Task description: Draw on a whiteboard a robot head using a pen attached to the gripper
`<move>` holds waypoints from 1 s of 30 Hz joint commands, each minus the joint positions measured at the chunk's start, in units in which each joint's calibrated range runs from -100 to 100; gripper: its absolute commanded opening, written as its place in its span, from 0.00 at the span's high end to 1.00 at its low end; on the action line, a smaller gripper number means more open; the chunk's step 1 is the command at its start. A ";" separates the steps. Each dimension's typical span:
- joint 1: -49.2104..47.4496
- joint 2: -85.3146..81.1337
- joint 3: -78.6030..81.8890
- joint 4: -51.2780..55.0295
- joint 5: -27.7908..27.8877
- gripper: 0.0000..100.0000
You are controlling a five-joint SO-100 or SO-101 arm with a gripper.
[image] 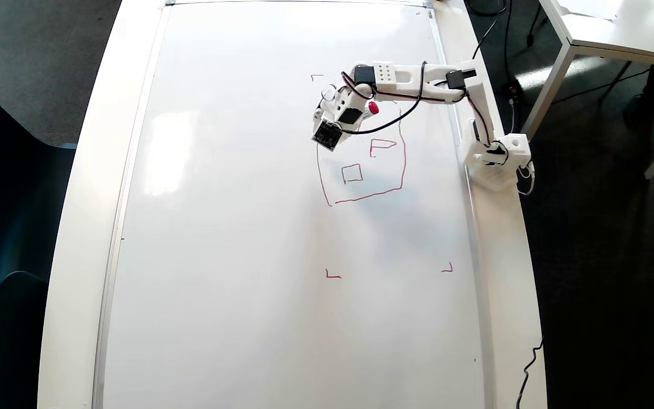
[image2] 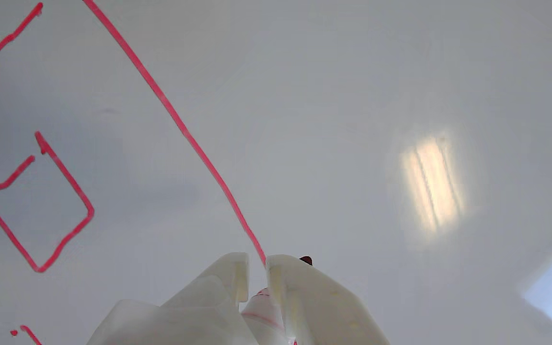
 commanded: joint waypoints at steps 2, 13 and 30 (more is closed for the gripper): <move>0.83 -0.32 0.03 0.75 -0.13 0.99; 0.24 -0.32 5.03 0.31 -2.12 0.99; -2.19 3.96 7.29 -6.99 -4.96 0.99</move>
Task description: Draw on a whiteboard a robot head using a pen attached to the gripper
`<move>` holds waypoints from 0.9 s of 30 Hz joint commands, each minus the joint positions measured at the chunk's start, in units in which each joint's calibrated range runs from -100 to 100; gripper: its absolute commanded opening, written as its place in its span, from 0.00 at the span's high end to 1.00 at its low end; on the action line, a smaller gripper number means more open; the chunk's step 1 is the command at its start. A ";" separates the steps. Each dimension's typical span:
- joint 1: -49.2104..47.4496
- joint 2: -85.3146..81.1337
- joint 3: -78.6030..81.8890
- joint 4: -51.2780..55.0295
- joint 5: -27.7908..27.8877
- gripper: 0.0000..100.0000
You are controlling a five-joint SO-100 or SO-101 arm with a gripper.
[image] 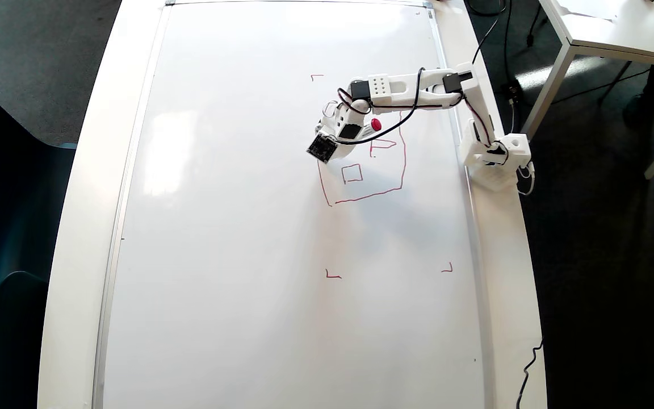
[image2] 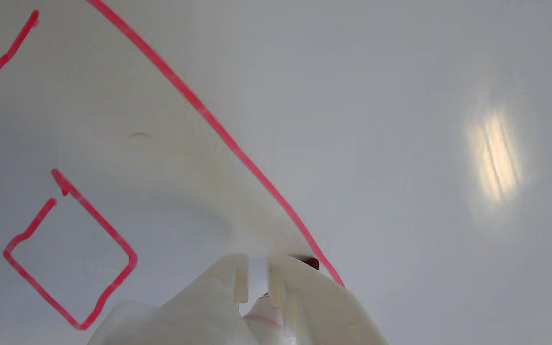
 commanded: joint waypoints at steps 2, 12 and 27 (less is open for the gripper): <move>-0.38 0.15 0.26 -2.52 0.01 0.99; -0.45 0.15 0.26 -6.60 0.06 0.99; -0.60 2.41 -1.46 -9.12 0.12 0.99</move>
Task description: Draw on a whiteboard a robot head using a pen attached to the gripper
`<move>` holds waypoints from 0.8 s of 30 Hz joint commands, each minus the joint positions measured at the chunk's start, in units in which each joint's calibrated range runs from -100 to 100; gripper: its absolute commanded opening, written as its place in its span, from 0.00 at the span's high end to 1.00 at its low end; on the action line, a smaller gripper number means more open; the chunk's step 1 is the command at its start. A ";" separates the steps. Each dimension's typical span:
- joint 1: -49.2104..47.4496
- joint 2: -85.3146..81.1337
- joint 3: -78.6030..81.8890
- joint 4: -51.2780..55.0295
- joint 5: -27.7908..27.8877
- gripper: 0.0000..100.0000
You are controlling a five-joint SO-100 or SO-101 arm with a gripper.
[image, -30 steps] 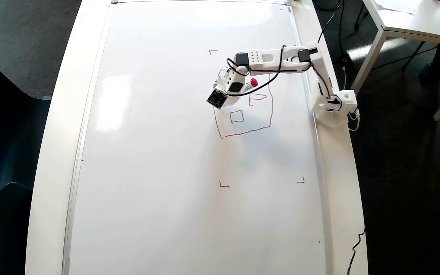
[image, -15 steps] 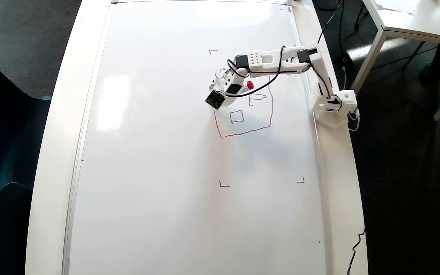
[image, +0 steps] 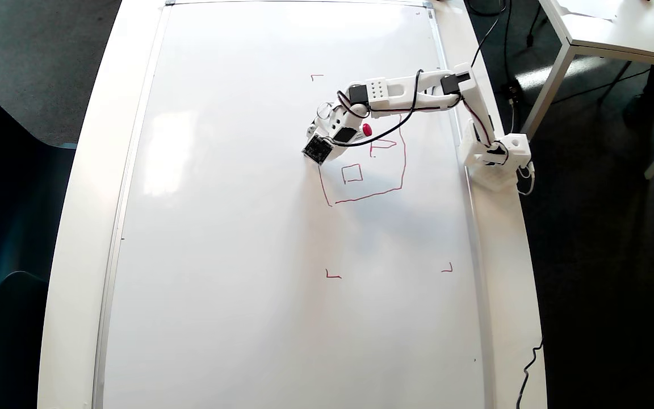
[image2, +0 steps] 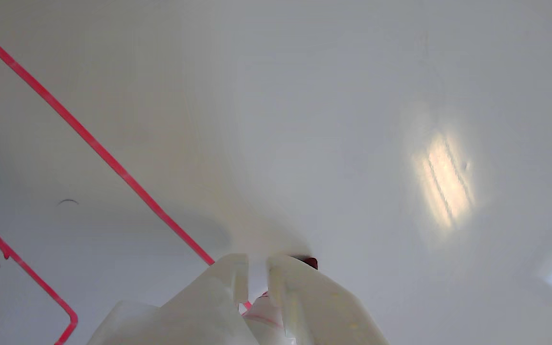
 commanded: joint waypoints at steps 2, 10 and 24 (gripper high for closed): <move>-0.37 1.56 -2.83 0.34 0.17 0.99; -1.18 2.06 -3.46 0.42 -0.10 0.99; -4.35 2.15 -3.28 0.51 -1.54 0.99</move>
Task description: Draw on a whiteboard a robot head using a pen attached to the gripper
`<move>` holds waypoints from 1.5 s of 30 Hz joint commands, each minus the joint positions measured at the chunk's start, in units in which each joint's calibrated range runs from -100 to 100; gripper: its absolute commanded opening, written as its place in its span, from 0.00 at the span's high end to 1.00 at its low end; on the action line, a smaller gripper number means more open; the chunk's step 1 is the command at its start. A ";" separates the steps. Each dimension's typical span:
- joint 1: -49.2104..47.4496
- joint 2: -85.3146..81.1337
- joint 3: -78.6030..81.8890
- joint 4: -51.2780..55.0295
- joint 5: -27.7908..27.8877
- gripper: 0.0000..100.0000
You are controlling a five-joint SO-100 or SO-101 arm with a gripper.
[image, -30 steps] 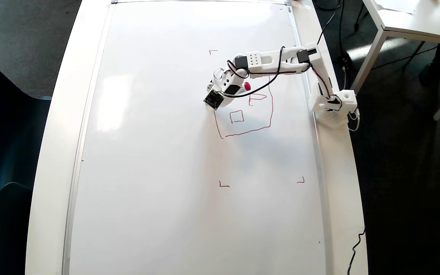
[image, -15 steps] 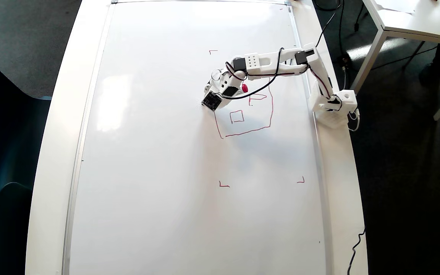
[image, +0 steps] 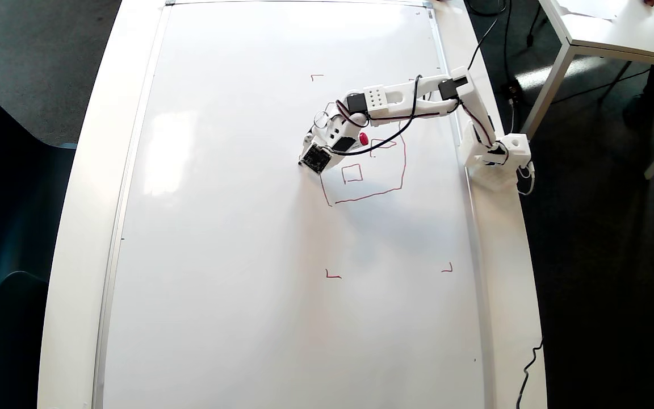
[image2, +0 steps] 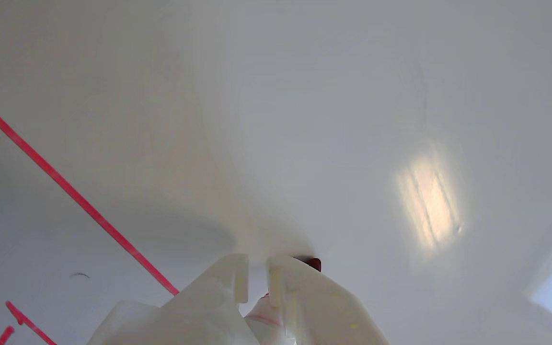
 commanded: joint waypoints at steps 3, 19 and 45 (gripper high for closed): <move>-1.48 0.11 -0.91 0.51 -0.33 0.99; -1.78 1.62 -1.00 -8.09 0.15 0.99; 5.44 2.29 -1.81 -10.09 1.76 0.99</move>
